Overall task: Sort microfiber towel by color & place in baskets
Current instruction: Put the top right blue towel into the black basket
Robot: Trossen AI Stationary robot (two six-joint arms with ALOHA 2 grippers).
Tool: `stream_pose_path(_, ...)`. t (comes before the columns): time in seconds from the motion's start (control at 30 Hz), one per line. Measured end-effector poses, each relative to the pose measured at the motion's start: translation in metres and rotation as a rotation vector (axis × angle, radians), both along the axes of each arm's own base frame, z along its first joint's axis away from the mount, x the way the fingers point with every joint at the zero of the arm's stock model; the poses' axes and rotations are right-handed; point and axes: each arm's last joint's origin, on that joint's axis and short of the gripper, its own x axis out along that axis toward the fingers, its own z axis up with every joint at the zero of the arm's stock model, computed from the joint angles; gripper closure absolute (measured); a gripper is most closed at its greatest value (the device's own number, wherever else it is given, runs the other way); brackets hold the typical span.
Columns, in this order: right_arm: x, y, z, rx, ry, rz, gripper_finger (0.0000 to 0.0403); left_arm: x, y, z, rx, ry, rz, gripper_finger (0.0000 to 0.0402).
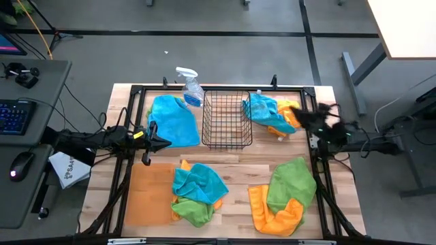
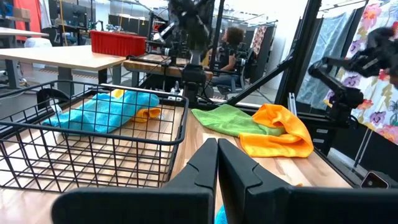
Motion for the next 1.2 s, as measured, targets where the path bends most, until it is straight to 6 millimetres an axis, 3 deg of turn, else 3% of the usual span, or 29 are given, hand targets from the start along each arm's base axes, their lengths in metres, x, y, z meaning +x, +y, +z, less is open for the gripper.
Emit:
stream_pose_path(0.13, 0.019, -0.013, 0.009, 0.073, 0.518, -0.042, 0.0336, 0.0, 0.0, 0.0, 0.0, 0.0, 0.0, 0.0401)
stream_pose_path(0.3, 0.034, -0.042, 0.013, 0.209, 0.981, -0.074, 0.0222, 0.0, 0.0, 0.0, 0.0, 0.0, 0.0, 0.0401)
stream_pose_path(0.43, 0.05, -0.072, -0.001, 0.29, 1.151, 0.037, 0.0152, 0.0, 0.0, 0.0, 0.0, 0.0, 0.0, 0.0401)
stream_pose_path(0.53, 0.058, -0.093, -0.021, 0.365, 1.236, 0.1, 0.0131, 0.0, 0.0, 0.0, 0.0, -0.001, 0.0, 0.0401)
stream_pose_path(0.77, 0.069, -0.123, -0.048, 0.444, 1.3, 0.105, 0.0128, 0.0, 0.0, 0.0, 0.0, 0.0, 0.0, 0.0401)
stream_pose_path(1.03, 0.076, -0.128, -0.065, 0.454, 1.361, 0.184, 0.0137, 0.0, 0.0, 0.0, 0.0, 0.0, 0.0, 0.0401)
stream_pose_path(1.13, 0.076, -0.126, -0.063, 0.435, 1.351, 0.207, 0.0202, 0.0, 0.0, 0.0, 0.0, 0.0, 0.0, 0.0401)
stream_pose_path(1.2, 0.077, -0.123, -0.057, 0.414, 1.341, 0.231, 0.029, 0.0, 0.0, 0.0, 0.0, 0.0, 0.0, 0.0401)
